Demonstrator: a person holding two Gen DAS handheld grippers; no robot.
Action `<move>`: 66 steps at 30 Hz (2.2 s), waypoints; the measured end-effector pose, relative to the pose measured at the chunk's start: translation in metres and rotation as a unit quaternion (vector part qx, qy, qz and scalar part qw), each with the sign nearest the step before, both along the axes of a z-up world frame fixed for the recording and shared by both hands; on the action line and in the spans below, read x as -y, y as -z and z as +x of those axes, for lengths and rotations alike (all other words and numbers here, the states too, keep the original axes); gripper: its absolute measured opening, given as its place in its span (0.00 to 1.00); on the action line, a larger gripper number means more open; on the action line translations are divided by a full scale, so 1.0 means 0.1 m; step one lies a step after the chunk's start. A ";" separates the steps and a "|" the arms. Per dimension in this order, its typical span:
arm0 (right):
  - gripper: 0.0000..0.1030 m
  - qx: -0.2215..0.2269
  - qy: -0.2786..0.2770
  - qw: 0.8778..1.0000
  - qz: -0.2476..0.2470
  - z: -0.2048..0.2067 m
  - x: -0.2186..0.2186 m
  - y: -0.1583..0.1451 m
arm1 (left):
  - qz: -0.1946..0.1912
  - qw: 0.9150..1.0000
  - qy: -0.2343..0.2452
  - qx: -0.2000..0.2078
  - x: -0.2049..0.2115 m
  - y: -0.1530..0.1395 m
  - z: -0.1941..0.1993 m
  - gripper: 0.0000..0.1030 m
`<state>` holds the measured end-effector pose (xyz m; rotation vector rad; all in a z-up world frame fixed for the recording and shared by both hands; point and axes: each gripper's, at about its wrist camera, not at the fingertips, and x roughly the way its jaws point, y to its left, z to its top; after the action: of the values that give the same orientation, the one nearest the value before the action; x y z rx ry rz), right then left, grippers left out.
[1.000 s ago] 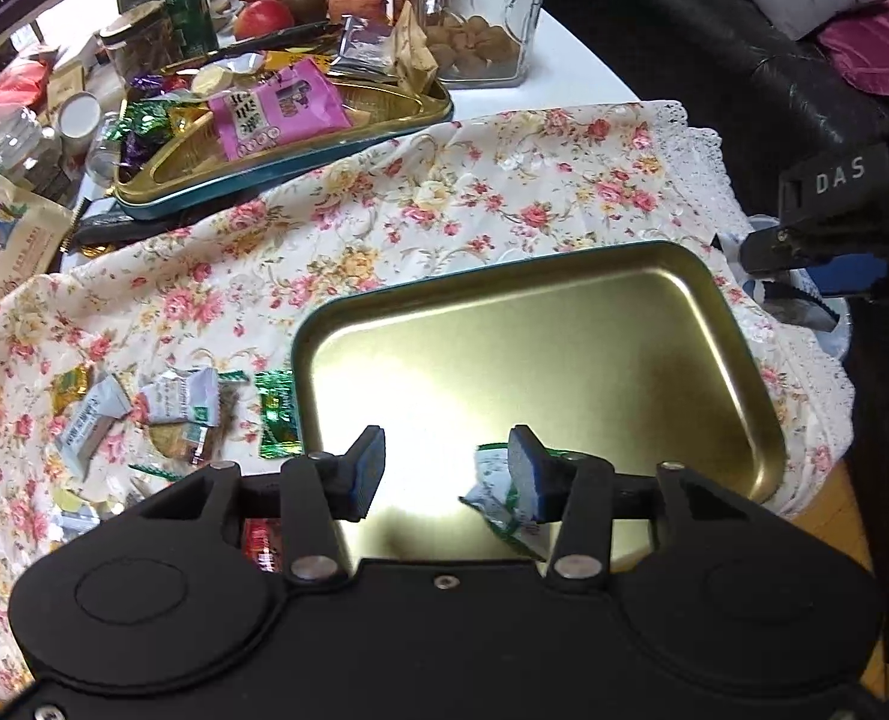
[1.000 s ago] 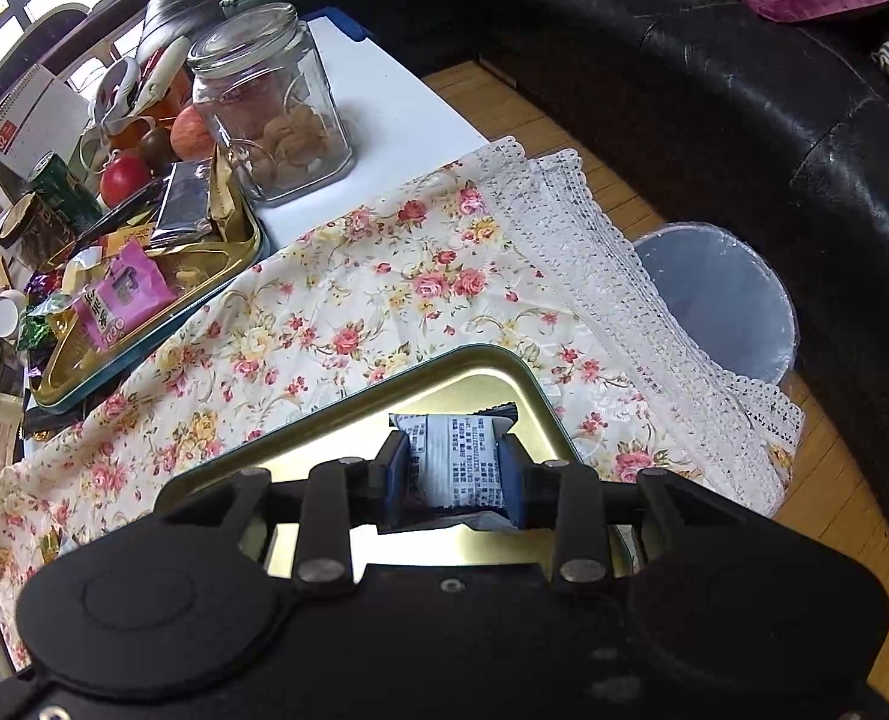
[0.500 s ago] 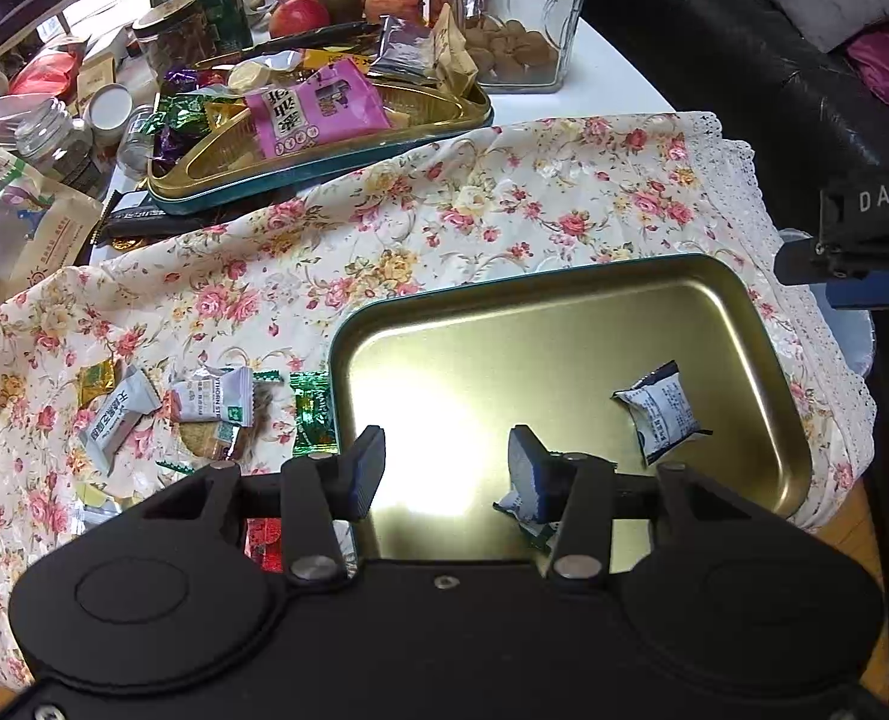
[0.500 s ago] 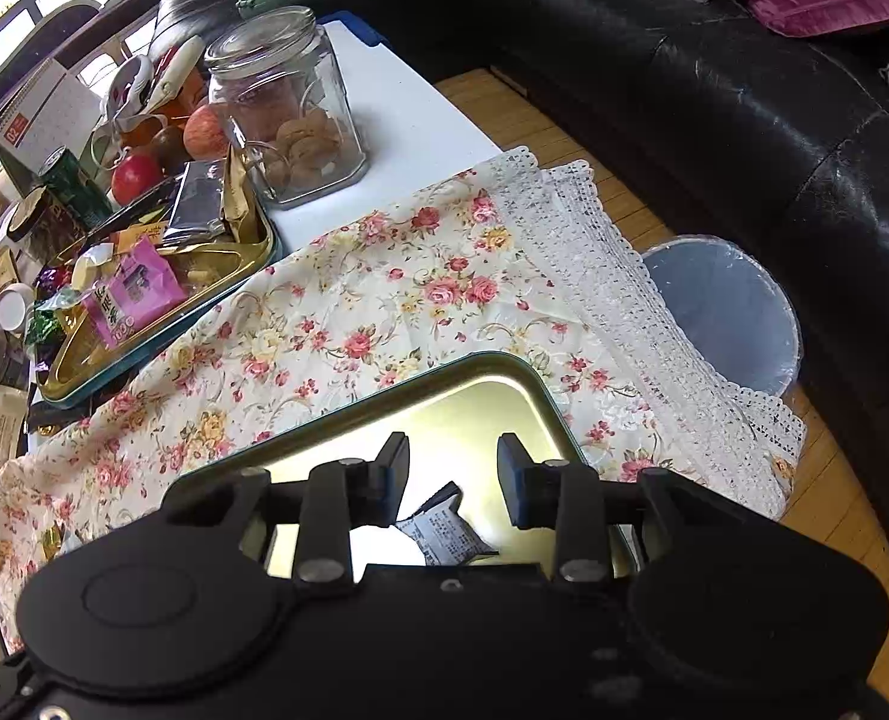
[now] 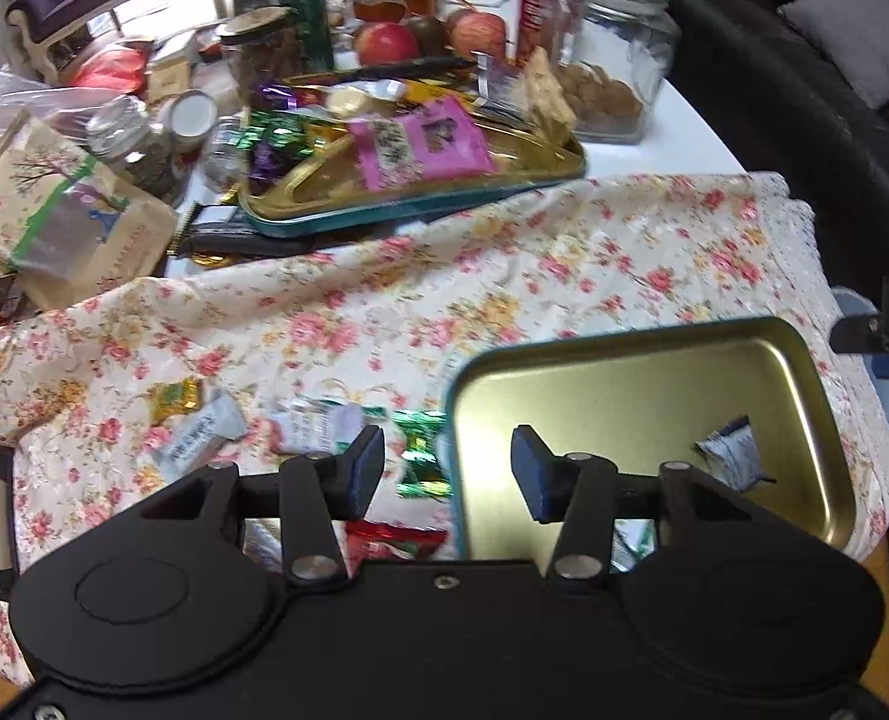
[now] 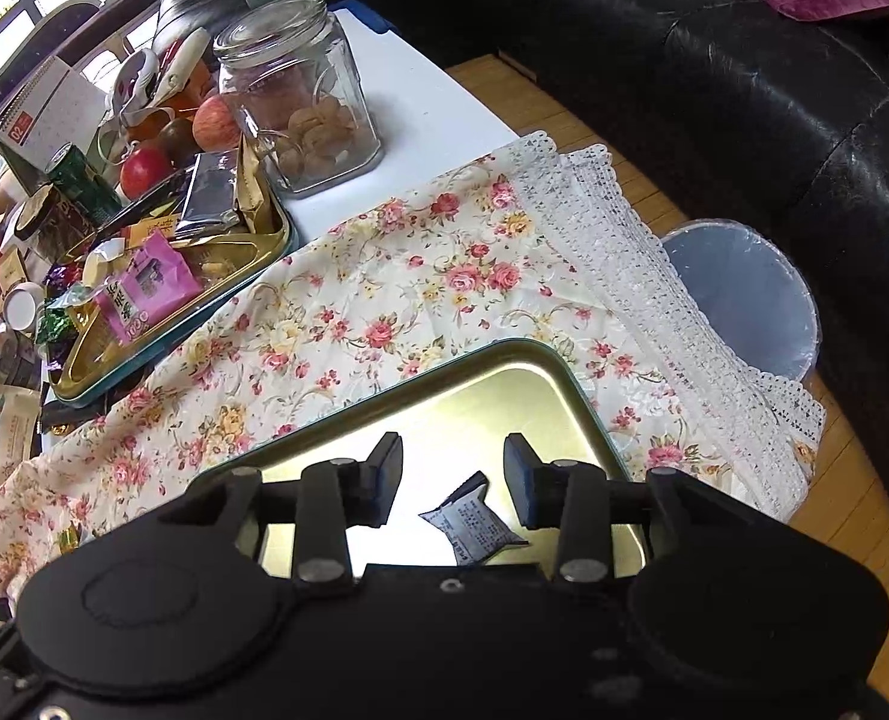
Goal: Organize snacks
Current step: 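Move both open tools back over the snacks on the floral cloth, then grasp the white snack with green label with the right tool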
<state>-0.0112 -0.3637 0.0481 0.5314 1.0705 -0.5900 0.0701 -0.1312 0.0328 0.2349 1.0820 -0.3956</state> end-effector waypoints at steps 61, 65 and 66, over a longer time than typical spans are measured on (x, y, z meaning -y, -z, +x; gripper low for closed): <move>0.43 -0.107 -0.279 0.953 0.058 1.35 -2.29 1.15 | -0.002 0.970 -0.243 -0.028 -1.93 -0.03 0.87 0.59; 0.43 -0.085 -0.262 0.958 0.086 1.41 -2.32 1.14 | -0.001 0.969 -0.244 -0.027 -1.93 -0.03 0.86 0.59; 0.43 -0.078 -0.259 0.958 0.090 1.43 -2.33 1.14 | -0.002 0.969 -0.246 -0.029 -1.94 -0.03 0.86 0.59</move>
<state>0.1317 -0.1306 -0.0655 0.3420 1.3607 -0.0719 0.1558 0.0626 0.0354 -0.0528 1.1535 0.0414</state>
